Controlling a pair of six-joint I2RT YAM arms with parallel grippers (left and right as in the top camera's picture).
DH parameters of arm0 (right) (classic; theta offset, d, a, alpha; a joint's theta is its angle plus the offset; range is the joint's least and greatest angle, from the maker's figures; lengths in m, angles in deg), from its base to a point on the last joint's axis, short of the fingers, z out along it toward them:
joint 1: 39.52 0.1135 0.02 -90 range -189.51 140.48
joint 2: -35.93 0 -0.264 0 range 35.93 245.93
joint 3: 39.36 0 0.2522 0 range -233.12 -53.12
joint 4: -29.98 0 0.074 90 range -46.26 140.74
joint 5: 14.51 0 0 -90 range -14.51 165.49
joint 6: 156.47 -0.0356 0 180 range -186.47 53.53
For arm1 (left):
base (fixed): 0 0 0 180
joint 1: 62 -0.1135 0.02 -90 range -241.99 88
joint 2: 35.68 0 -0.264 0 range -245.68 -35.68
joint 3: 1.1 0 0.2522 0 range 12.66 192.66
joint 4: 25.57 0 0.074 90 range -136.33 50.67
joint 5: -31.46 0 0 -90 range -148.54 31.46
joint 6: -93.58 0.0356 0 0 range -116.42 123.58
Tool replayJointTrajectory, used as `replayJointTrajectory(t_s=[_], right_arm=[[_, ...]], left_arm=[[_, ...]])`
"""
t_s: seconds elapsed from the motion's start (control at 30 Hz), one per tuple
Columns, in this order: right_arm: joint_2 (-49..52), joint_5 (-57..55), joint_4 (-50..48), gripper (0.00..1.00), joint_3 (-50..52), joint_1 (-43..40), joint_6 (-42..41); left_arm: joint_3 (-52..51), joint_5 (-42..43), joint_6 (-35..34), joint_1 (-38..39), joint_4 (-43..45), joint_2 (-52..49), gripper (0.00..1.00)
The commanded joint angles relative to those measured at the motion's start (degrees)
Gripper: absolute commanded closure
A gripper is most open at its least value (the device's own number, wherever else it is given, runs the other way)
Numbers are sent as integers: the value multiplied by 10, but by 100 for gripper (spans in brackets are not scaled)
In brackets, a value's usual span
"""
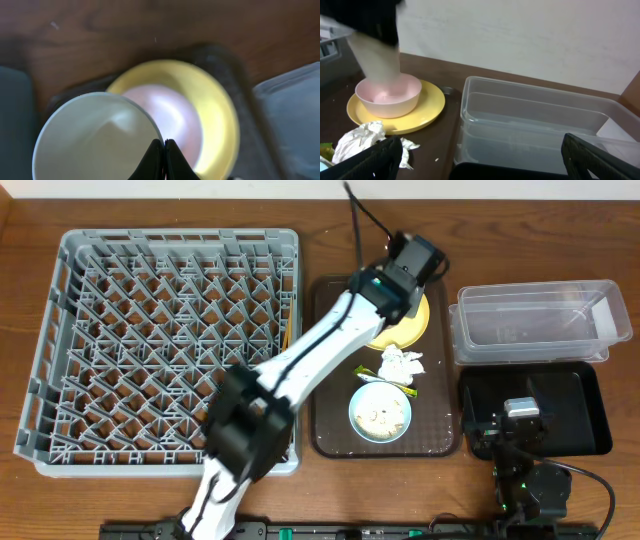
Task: Sort waste into correct bins and load items into the dishwasher rack
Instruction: 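Lower the left gripper and grasp the cream cup rim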
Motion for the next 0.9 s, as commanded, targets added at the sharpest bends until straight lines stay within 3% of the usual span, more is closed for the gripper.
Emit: replayJointTrajectory(t_s=[0.0, 0.17, 0.87], right_arm=[[-3, 1, 2, 1, 1, -4, 6], [-3, 1, 2, 1, 1, -4, 6], [-3, 1, 2, 1, 1, -4, 6]], left_arm=[[5, 28, -28, -16, -9, 94, 94], [5, 105, -29, -37, -26, 126, 94], [3, 104, -25, -37, -23, -23, 94]])
